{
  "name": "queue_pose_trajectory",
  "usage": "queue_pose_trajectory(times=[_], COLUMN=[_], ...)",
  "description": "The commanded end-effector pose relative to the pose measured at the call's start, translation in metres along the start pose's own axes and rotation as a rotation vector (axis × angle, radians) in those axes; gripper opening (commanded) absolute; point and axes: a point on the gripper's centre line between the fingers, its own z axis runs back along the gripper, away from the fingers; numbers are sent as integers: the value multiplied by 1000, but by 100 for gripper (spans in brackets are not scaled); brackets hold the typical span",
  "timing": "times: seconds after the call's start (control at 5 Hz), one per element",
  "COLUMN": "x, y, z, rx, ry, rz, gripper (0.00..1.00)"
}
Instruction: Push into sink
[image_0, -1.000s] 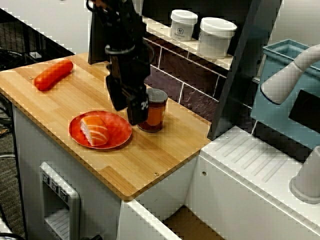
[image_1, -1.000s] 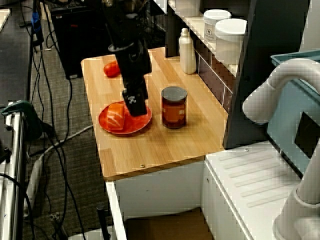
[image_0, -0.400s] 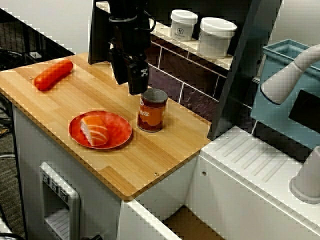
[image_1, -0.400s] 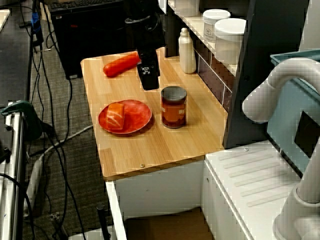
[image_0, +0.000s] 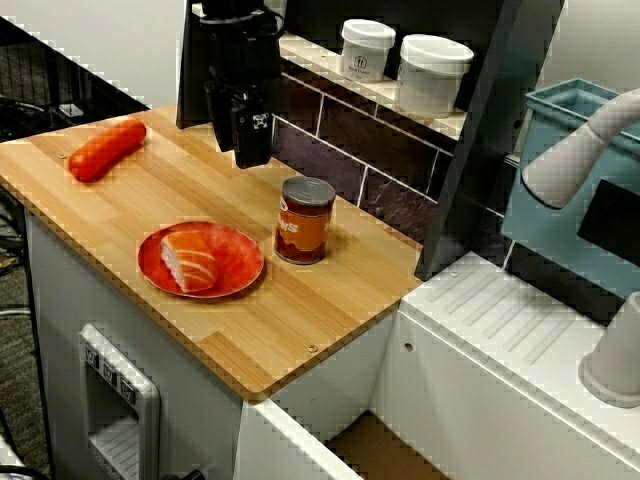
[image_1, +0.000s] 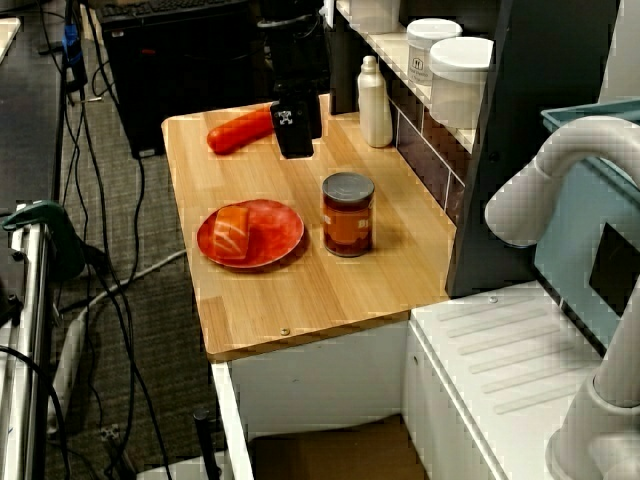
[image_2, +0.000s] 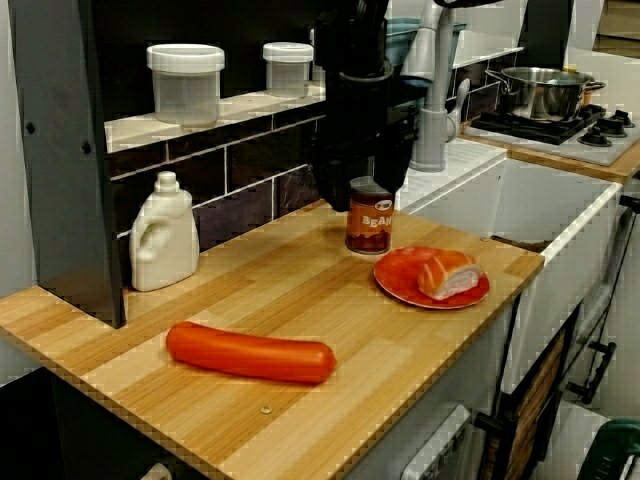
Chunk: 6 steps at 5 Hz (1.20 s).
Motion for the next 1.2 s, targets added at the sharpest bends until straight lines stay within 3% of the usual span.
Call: queue_pose_trajectory(times=[0.0,0.2,0.8,1.0], x=[9,10,8,7], y=[15,16,20,29], z=[10,2,-12,-22], rx=[41,91,111,126], ry=[-36,-62,-29,-38], rz=[57,182,231,319], gripper=[100,100,100,100])
